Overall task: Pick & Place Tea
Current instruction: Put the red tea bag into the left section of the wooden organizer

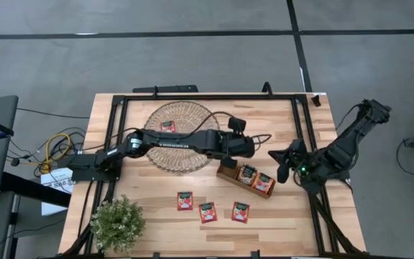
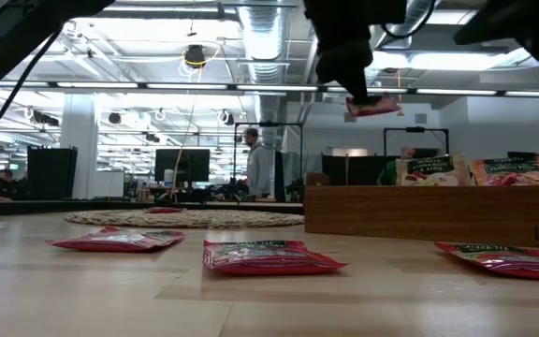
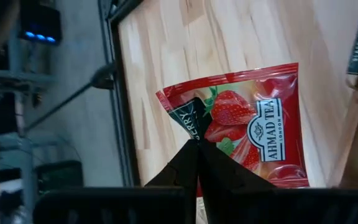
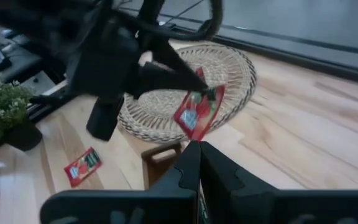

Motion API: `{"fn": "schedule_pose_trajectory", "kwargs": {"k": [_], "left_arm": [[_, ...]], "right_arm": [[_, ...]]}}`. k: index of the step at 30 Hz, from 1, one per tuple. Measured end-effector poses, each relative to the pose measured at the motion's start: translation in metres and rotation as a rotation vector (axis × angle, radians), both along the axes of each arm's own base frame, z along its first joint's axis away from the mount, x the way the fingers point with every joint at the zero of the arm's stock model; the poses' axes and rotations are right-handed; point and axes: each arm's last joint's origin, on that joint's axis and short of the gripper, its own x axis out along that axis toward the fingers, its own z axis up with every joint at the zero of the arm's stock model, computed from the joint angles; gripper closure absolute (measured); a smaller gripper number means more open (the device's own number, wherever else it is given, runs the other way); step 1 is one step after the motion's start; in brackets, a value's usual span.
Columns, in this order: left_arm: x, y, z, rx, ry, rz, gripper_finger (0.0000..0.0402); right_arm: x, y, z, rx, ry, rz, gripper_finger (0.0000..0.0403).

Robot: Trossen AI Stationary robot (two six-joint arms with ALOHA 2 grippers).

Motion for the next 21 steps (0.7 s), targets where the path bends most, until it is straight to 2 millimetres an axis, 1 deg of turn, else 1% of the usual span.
{"fn": "schedule_pose_trajectory", "kwargs": {"k": [2, 4, 8, 11, 16, 21], "left_arm": [[-0.001, -0.007, 0.002, 0.039, 0.005, -0.008, 0.0402], [-0.001, -0.013, 0.003, 0.070, 0.002, -0.008, 0.0401], [-0.005, -0.024, 0.008, 0.119, -0.005, 0.005, 0.0401], [-0.008, -0.031, 0.015, 0.134, -0.031, 0.023, 0.0401], [-0.018, -0.040, 0.031, 0.100, -0.076, 0.026, 0.0401], [-0.027, -0.049, 0.047, 0.044, -0.110, -0.022, 0.0401]], "right_arm": [[0.007, -0.002, 0.002, -0.001, 0.009, 0.011, 0.0400], [0.013, -0.006, 0.004, 0.008, 0.020, 0.023, 0.0387], [0.025, -0.014, 0.008, -0.004, 0.042, 0.049, 0.0339], [0.030, -0.022, 0.009, -0.035, 0.059, 0.040, 0.0301], [0.038, -0.033, 0.012, -0.059, 0.045, -0.005, 0.0258], [0.048, -0.042, 0.020, -0.072, 0.003, 0.023, 0.0244]]}}
